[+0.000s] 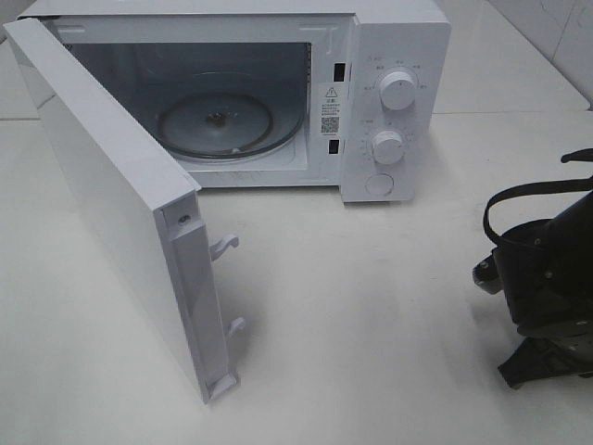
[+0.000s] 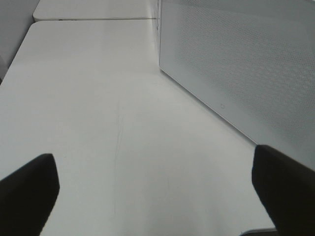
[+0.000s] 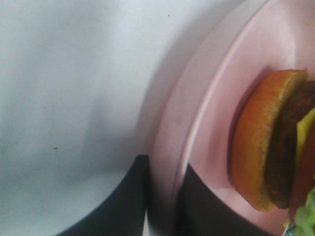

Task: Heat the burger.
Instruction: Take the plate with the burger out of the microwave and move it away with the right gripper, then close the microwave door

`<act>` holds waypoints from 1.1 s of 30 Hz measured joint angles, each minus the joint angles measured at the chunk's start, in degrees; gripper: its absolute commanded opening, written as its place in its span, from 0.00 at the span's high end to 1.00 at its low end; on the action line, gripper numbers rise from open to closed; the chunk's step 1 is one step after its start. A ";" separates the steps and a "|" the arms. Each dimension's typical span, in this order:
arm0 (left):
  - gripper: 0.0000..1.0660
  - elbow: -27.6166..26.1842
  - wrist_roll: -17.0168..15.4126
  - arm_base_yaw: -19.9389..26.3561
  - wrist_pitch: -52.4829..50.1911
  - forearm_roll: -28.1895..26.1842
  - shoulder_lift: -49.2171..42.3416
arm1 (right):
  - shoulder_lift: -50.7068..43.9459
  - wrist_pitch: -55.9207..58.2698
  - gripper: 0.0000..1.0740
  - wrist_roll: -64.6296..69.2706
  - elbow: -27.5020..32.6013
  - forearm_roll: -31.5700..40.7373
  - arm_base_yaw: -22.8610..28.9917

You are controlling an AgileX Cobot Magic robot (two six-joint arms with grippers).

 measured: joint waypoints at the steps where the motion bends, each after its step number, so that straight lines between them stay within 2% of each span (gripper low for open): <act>1: 0.06 0.00 0.00 0.00 0.00 0.00 0.00 | 0.00 0.57 0.79 0.11 0.00 -0.23 0.00; 2: 0.06 0.00 0.00 0.00 0.00 0.00 0.00 | 0.00 1.49 0.72 0.23 0.00 -0.86 0.00; 3: 0.06 0.00 0.00 0.00 0.00 0.00 0.00 | 0.00 1.49 0.72 0.23 0.00 -0.86 0.00; 4: 0.06 0.00 0.00 0.00 0.00 0.00 0.00 | 0.00 2.01 0.64 -0.23 0.00 -1.20 0.00; 5: 0.06 0.00 0.00 0.00 0.00 0.00 0.00 | 0.00 2.01 0.64 -0.23 0.00 -1.20 0.00; 7: 0.06 0.00 0.00 0.00 0.00 0.00 0.00 | -0.06 2.41 0.56 -1.38 0.00 -1.20 0.00; 9: 0.06 0.00 0.00 0.00 0.00 0.00 0.00 | -0.52 2.41 0.53 -2.64 0.00 -0.69 0.00; 16: 0.06 0.00 0.00 0.00 0.00 0.00 0.00 | -6.76 2.46 0.53 -9.40 -0.17 2.69 0.00; 23: 0.06 0.00 0.00 0.00 0.00 0.00 0.00 | -18.28 2.69 0.53 -22.57 -3.09 12.61 0.00; 24: 0.06 0.00 0.00 0.00 0.00 0.00 0.00 | -21.26 1.95 0.52 -27.22 -3.90 16.04 0.00; 25: 0.06 0.00 0.00 0.00 0.00 0.00 0.00 | -21.26 1.95 0.52 -27.22 -3.90 16.04 0.00; 27: 0.06 0.00 0.00 0.00 0.00 0.00 0.00 | -25.84 0.00 0.45 -34.89 -4.93 22.00 0.00; 28: 0.06 0.00 0.00 0.00 0.00 0.00 0.00 | -25.84 0.00 0.45 -34.89 -4.93 22.00 0.00; 30: 0.06 0.00 0.00 0.00 0.00 0.00 0.00 | -29.56 -1.55 0.35 -42.74 -5.61 27.16 0.00; 31: 0.06 0.00 0.00 0.00 0.00 0.00 0.00 | -29.56 -1.55 0.35 -42.74 -5.61 27.16 0.00; 33: 0.06 0.00 0.00 0.00 0.00 0.00 0.00 | -32.83 -1.89 0.26 -48.53 -5.90 31.34 0.00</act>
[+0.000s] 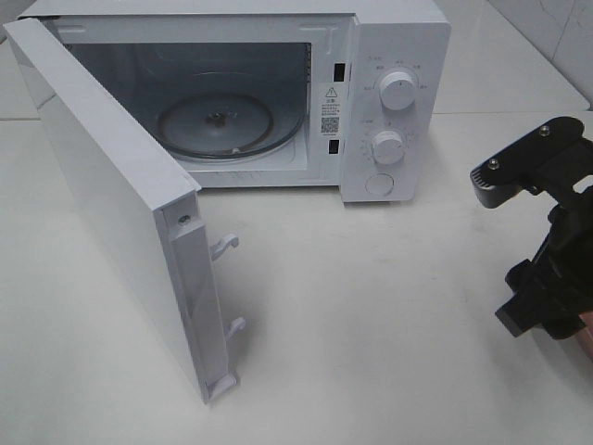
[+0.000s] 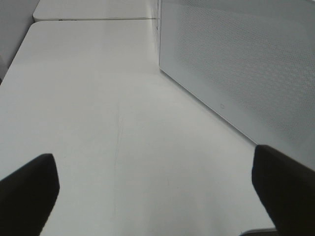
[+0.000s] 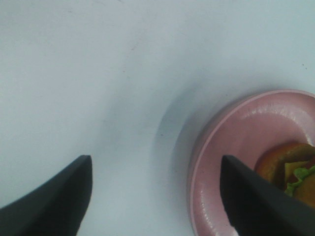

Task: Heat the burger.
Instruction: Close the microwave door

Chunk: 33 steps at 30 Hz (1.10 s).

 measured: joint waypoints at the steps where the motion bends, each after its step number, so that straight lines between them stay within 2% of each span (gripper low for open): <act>1: 0.06 0.00 0.00 0.00 0.00 0.00 0.00 | 0.00 0.00 0.26 0.00 0.00 0.00 0.00; 4: 0.06 0.00 0.00 0.00 0.00 0.00 0.00 | -4.13 0.11 0.23 -4.87 -0.06 4.81 0.00; 11: 0.06 0.00 0.00 0.00 0.00 0.00 0.00 | -10.71 1.15 0.27 -10.83 -0.06 11.69 0.00; 13: 0.06 0.00 0.00 0.00 0.00 0.00 0.00 | -15.41 2.92 0.28 -14.27 -0.06 16.21 0.00; 19: 0.06 0.00 0.00 0.00 0.00 0.00 0.00 | -21.03 5.50 0.29 -16.04 -0.06 18.62 0.00; 27: 0.06 0.00 0.00 0.00 0.00 0.00 0.00 | -35.24 8.77 0.28 -18.16 0.06 19.08 -0.57; 29: 0.06 0.00 0.00 0.00 0.00 0.00 0.00 | -41.65 10.14 0.28 -18.22 1.66 19.08 -4.81; 33: 0.06 0.00 0.00 0.00 0.00 0.00 0.00 | -44.46 10.89 0.28 -18.39 2.29 19.08 -7.33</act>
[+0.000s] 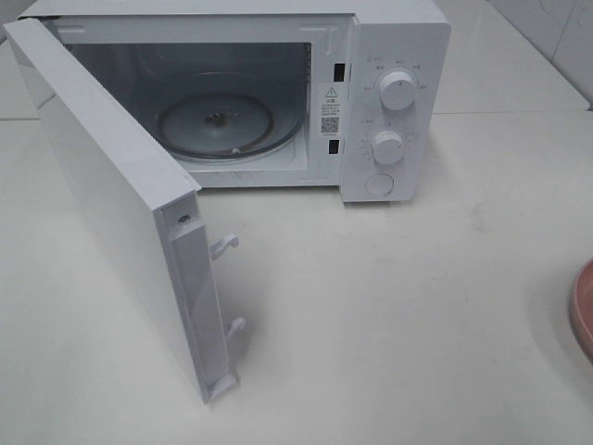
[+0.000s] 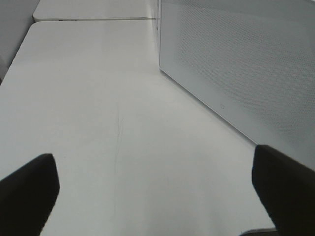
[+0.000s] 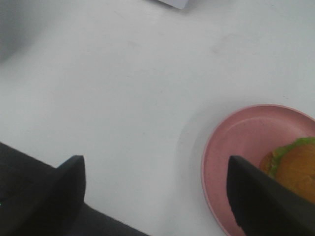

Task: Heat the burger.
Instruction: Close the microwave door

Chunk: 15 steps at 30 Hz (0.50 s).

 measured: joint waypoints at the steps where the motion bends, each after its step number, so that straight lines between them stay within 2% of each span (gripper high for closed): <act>1: 0.06 0.00 0.00 0.00 0.00 0.00 0.00 | -2.98 0.69 0.29 0.00 0.57 0.00 -2.23; 5: 0.06 0.00 0.00 0.00 0.00 0.00 0.00 | -9.28 2.64 0.29 0.29 2.06 1.83 -8.25; 8: 0.06 0.00 0.00 0.00 0.00 0.00 0.00 | -10.66 2.69 0.29 0.29 2.41 2.35 -9.22; 10: 0.06 0.00 0.00 0.00 0.00 0.00 0.00 | -15.58 2.69 0.29 0.29 4.58 3.95 -12.32; 15: 0.06 0.00 0.00 0.00 0.00 0.00 0.00 | -20.80 2.12 0.29 -0.11 5.90 4.53 -15.07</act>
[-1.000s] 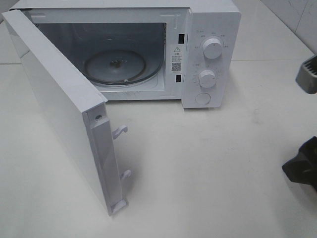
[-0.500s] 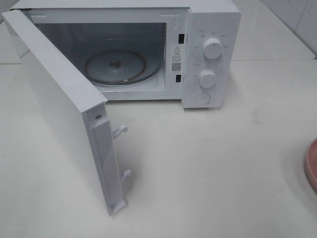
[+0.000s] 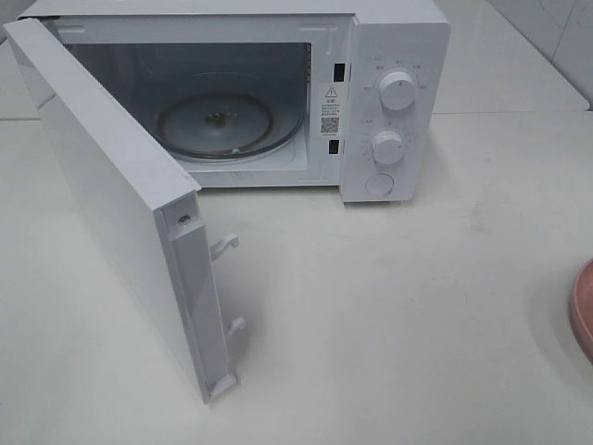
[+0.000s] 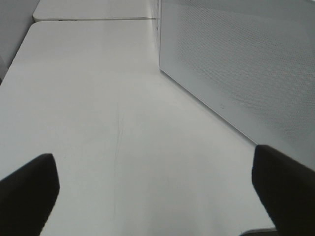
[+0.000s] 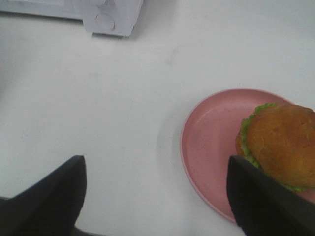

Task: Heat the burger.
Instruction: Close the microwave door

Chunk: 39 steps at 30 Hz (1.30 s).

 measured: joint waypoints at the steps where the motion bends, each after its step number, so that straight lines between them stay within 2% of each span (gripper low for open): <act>1: 0.06 0.00 0.00 0.00 0.00 0.00 0.00 | 0.00 0.00 0.29 0.00 0.00 0.00 0.00; 5: 0.06 0.00 0.00 0.00 0.00 0.00 0.00 | -4.53 -0.40 0.29 -0.11 0.00 0.46 -2.29; 10: 0.06 0.00 0.00 0.00 0.00 0.00 0.00 | -7.45 -0.40 0.29 -0.52 0.00 0.46 -2.81; 39: 0.06 0.00 0.00 0.00 0.00 0.00 0.00 | -7.45 -0.40 0.30 -0.92 0.00 0.63 -2.81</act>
